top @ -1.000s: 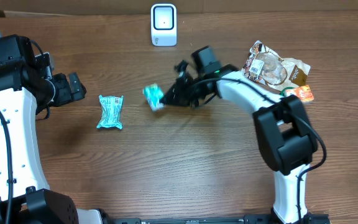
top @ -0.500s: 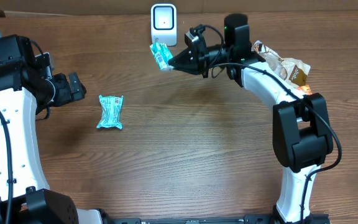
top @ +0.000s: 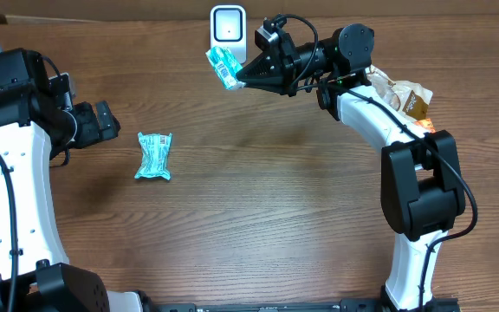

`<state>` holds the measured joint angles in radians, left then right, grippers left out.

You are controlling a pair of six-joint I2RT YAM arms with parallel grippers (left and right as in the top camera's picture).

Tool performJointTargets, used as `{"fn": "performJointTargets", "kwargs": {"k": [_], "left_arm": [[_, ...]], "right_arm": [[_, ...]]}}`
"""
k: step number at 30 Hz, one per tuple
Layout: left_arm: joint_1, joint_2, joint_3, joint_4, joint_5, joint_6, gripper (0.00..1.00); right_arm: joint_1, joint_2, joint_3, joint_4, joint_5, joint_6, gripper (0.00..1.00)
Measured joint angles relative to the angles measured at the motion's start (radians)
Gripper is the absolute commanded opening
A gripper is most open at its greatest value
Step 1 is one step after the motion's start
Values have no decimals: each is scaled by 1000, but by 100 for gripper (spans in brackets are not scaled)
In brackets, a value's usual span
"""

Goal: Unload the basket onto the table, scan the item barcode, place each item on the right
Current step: 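Lift the Kleenex pack toward the scanner with the right gripper, then hold the Kleenex pack in front of the scanner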

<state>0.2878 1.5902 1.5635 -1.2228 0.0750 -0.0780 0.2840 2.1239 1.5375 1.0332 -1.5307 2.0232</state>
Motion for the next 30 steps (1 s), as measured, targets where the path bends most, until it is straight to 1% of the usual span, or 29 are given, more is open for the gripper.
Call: {"fn": "performJointTargets", "kwargs": {"k": [7,10,14,19,21,23,24,27,30], "left_arm": [[0,0,0,0,0,0,100],[0,0,0,0,0,0,100],[0,0,0,0,0,0,99],[0,0,0,0,0,0,100],[0,0,0,-1,0,0,100],[0,0,0,-1,1,0,100],[0,0,0,0,0,0,100],[0,0,0,0,0,0,100],[0,0,0,0,0,0,100]], "right_arm": [[0,0,0,0,0,0,4],[0,-1,0,-66,2,-15,4],[6,-4,0,-370,20,-167,4],[16,-10,-5,-939,118,-560,4],[18,-10,-9,-1184,199,-742,4],[19,-10,-10,-1367,307,-902,4],[19,-10,-9,-1450,370,-974,4],[19,-10,-9,-1629,527,-1137,4],[19,-10,0,-1771,673,-1256,4]]}}
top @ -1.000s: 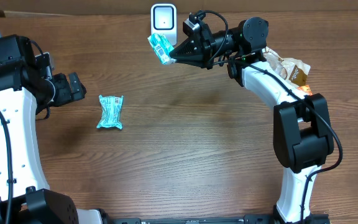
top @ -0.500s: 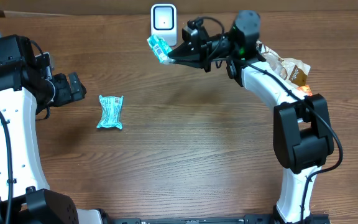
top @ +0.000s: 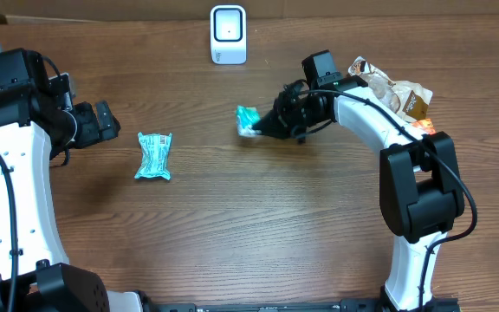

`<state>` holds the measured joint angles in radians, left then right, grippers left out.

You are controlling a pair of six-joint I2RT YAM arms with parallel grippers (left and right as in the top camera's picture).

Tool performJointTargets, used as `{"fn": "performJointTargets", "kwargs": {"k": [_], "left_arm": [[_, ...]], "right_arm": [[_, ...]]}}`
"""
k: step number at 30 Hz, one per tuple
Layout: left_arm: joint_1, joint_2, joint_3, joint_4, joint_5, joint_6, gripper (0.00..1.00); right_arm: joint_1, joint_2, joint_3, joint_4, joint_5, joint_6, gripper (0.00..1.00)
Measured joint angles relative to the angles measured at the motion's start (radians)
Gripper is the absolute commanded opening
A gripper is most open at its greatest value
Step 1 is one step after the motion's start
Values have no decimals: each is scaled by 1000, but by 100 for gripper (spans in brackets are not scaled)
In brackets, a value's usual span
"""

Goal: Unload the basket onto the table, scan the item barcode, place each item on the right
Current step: 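Hold the Kleenex pack in front of the scanner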

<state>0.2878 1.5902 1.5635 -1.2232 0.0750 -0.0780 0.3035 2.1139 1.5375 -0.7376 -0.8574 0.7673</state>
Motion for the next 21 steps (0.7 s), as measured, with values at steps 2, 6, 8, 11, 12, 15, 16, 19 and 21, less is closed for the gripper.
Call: {"fn": "performJointTargets", "kwargs": {"k": [2,6,8,11,12,15,16,19,21], "left_arm": [[0,0,0,0,0,0,99],[0,0,0,0,0,0,100],[0,0,0,1,0,0,100],[0,0,0,1,0,0,100],[0,0,0,0,0,0,100],[0,0,0,0,0,0,100],[0,0,0,0,0,0,99],[0,0,0,1,0,0,99],[0,0,0,0,0,0,100]], "right_arm": [[0,0,34,-119,101,-69,4],[5,0,228,-357,334,-177,4],[13,0,356,-429,463,-209,4],[50,0,560,-462,724,-251,4],[64,0,602,-443,795,-267,4],[121,-3,682,-306,1018,-351,4],[146,-4,691,-229,1101,-393,4],[211,-2,689,-27,1282,-541,4],[245,9,688,129,1367,-655,4]]}}
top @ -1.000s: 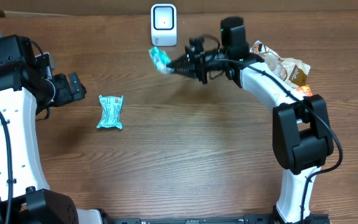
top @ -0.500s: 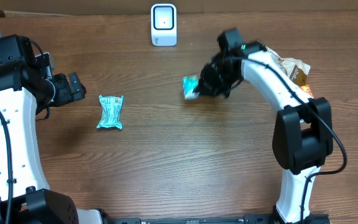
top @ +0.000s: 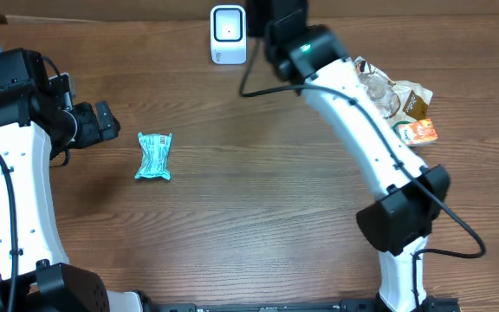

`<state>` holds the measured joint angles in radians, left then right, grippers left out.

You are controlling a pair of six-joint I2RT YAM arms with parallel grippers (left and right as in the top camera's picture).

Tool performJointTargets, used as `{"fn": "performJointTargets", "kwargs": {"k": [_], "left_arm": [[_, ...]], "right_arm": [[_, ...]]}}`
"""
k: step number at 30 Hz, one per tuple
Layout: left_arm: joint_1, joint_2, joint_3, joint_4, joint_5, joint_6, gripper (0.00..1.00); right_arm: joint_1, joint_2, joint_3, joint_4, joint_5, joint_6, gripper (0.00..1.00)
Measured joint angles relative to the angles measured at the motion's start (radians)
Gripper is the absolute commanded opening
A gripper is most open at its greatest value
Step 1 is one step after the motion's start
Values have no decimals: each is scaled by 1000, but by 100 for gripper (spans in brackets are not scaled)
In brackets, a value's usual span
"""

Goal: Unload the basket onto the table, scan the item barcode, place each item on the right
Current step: 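Hold the Kleenex pack in front of the scanner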

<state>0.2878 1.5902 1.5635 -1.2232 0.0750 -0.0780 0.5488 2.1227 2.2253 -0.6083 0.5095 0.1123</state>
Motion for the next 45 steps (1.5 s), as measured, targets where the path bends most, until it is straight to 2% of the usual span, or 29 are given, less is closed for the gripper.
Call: {"fn": "performJointTargets", "kwargs": {"k": [7,14,19,27,33,45], "left_arm": [[0,0,0,0,0,0,100],[0,0,0,1,0,0,100],[0,0,0,0,0,0,100],[0,0,0,0,0,0,100],[0,0,0,0,0,0,100],[0,0,0,0,0,0,99]], "right_arm": [[16,148,1,362,122,-383,4],[6,408,-6,577,117,-737,4],[8,489,-7,635,95,-891,4],[10,501,-7,690,73,-962,4],[17,501,-7,671,68,-978,4],[40,500,-7,659,47,-940,4]]}}
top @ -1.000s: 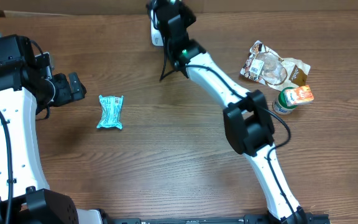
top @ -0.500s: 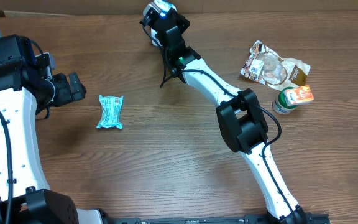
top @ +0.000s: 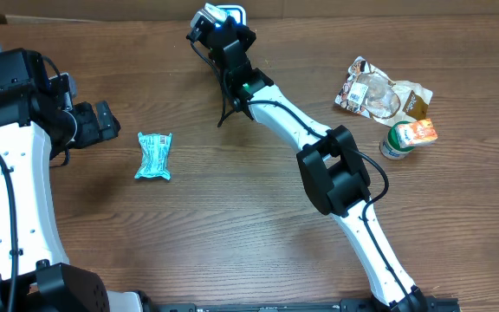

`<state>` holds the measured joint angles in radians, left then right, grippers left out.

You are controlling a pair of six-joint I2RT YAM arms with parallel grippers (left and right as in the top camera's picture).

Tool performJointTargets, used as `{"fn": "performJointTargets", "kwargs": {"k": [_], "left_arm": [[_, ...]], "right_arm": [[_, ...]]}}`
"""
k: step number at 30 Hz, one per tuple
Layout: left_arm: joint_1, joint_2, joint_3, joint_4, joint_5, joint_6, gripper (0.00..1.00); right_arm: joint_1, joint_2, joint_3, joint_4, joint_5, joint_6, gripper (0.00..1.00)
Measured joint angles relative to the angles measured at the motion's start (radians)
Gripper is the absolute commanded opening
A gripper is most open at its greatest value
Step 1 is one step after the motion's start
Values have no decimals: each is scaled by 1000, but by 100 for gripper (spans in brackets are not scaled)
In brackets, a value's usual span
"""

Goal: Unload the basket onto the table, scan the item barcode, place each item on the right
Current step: 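Hold the Kleenex pack in front of the scanner, then carry the Kleenex pack right and release it on the pile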

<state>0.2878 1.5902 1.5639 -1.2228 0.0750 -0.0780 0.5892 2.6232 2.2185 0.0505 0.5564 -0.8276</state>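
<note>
The white barcode scanner [top: 236, 11] stands at the table's far edge, mostly covered by my right arm. My right gripper [top: 218, 28] is stretched out over the scanner's left side. Its fingers are hidden under the wrist, and anything held there is hidden too. A teal wrapped packet [top: 154, 156] lies flat on the table at the left. My left gripper [top: 104, 120] hangs a little to the left of that packet, apart from it. I cannot make out how its jaws stand.
At the right lie crumpled snack bags [top: 384, 87] and a small green and orange tub [top: 404, 137]. A grey basket shows at the left edge. The right arm's long white link [top: 280, 113] crosses the table's middle.
The right arm's end was just right of the scanner and is now farther left, covering most of it. The teal packet on the table and the left arm have not moved.
My right gripper first held a teal packet up beside the scanner. Then it held the packet lower, over the table's middle. After that the arm was raised near the scanner with the packet out of sight, and now it covers the scanner.
</note>
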Motion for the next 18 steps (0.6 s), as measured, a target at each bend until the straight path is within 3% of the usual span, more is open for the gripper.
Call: {"fn": "performJointTargets", "kwargs": {"k": [10,18], "left_arm": [[0,0,0,0,0,0,100],[0,0,0,0,0,0,100]], "right_arm": [[7,-131,-1,-354,-136,286,4],[-11,-443,2,-774,-513,736,4]]}}
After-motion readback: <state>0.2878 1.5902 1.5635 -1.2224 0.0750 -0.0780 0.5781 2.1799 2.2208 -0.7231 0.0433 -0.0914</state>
